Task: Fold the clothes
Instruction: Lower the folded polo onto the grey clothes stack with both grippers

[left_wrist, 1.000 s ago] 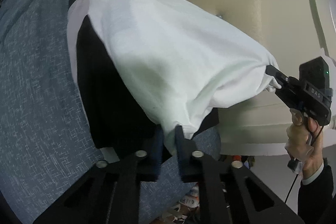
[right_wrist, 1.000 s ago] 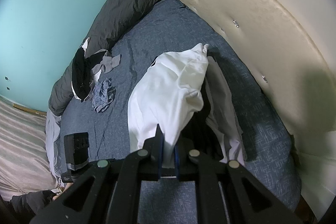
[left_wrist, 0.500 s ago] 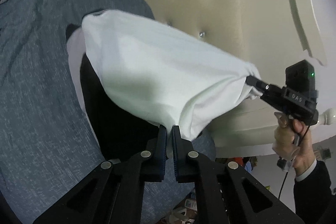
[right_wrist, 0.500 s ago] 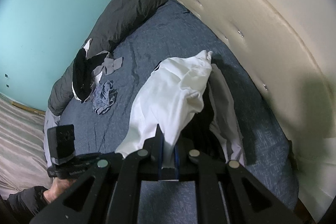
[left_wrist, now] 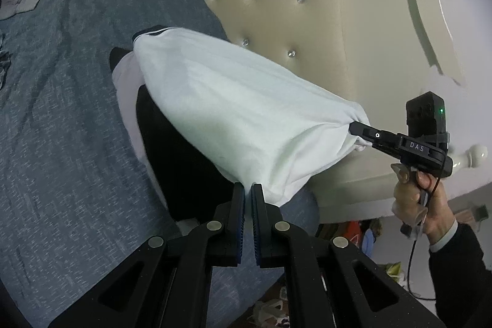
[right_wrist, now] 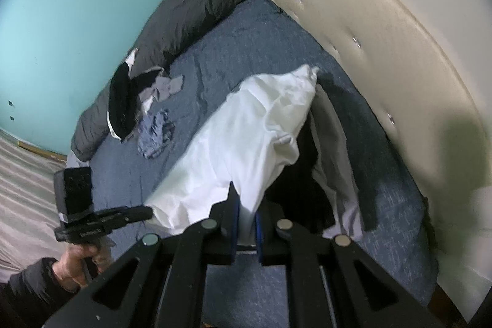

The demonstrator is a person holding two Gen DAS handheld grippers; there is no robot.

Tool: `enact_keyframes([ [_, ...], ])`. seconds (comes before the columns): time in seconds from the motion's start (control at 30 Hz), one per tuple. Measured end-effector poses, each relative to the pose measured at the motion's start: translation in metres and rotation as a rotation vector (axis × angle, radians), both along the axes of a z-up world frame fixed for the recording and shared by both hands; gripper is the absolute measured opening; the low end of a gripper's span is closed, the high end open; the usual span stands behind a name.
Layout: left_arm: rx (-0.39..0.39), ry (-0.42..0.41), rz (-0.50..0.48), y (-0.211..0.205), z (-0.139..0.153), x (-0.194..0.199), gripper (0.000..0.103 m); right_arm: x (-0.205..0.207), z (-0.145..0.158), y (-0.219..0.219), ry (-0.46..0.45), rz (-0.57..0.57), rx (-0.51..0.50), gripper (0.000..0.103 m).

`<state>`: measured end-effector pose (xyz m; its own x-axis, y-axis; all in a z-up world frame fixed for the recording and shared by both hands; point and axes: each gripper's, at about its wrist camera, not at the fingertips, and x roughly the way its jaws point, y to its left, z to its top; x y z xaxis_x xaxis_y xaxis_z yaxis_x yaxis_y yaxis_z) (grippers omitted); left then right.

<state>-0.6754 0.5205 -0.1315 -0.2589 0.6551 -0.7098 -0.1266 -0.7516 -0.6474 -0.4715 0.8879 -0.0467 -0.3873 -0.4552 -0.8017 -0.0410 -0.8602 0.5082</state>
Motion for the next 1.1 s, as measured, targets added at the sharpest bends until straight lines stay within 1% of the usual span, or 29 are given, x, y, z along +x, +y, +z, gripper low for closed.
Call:
enact_keyframes([
  [0.1, -0.008, -0.021, -0.004, -0.002, -0.017, 0.004, 0.005, 0.007, -0.012, 0.004, -0.019, -0.005, -0.001, 0.008],
  [0.33, -0.004, -0.054, -0.001, 0.000, -0.039, 0.017, 0.004, 0.017, -0.035, 0.012, -0.050, -0.015, -0.006, 0.008],
  [0.4, -0.006, -0.058, -0.001, 0.000, -0.043, 0.020, 0.003, 0.019, -0.042, 0.016, -0.065, -0.018, -0.008, 0.008],
  [0.47, -0.006, -0.064, -0.003, 0.000, -0.048, 0.022, 0.001, 0.020, -0.049, 0.020, -0.076, -0.020, -0.011, 0.008],
  [0.7, -0.004, -0.076, 0.012, 0.000, -0.058, 0.031, 0.001, 0.021, -0.067, 0.023, -0.110, -0.016, -0.011, 0.008],
  [0.8, 0.001, -0.079, 0.018, 0.001, -0.063, 0.034, 0.001, 0.020, -0.077, 0.026, -0.125, -0.034, -0.020, 0.008],
  [0.87, 0.010, -0.085, 0.023, 0.001, -0.066, 0.035, 0.001, 0.020, -0.085, 0.028, -0.139, -0.044, -0.011, 0.011],
  [0.9, 0.016, -0.087, 0.026, 0.000, -0.068, 0.036, 0.001, 0.020, -0.089, 0.029, -0.147, -0.049, -0.004, 0.014],
  [0.93, 0.020, -0.086, 0.028, -0.001, -0.068, 0.036, 0.001, 0.021, -0.093, 0.030, -0.154, -0.056, -0.004, 0.020],
  [1.0, 0.029, -0.084, 0.031, -0.002, -0.069, 0.036, 0.001, 0.024, -0.101, 0.035, -0.166, -0.076, -0.022, 0.021],
  [1.07, 0.038, -0.082, 0.034, -0.004, -0.070, 0.036, 0.001, 0.029, -0.105, 0.041, -0.156, -0.096, -0.028, 0.026],
  [1.1, 0.043, -0.081, 0.036, -0.005, -0.070, 0.036, 0.001, 0.031, -0.105, 0.043, -0.149, -0.101, -0.035, 0.026],
])
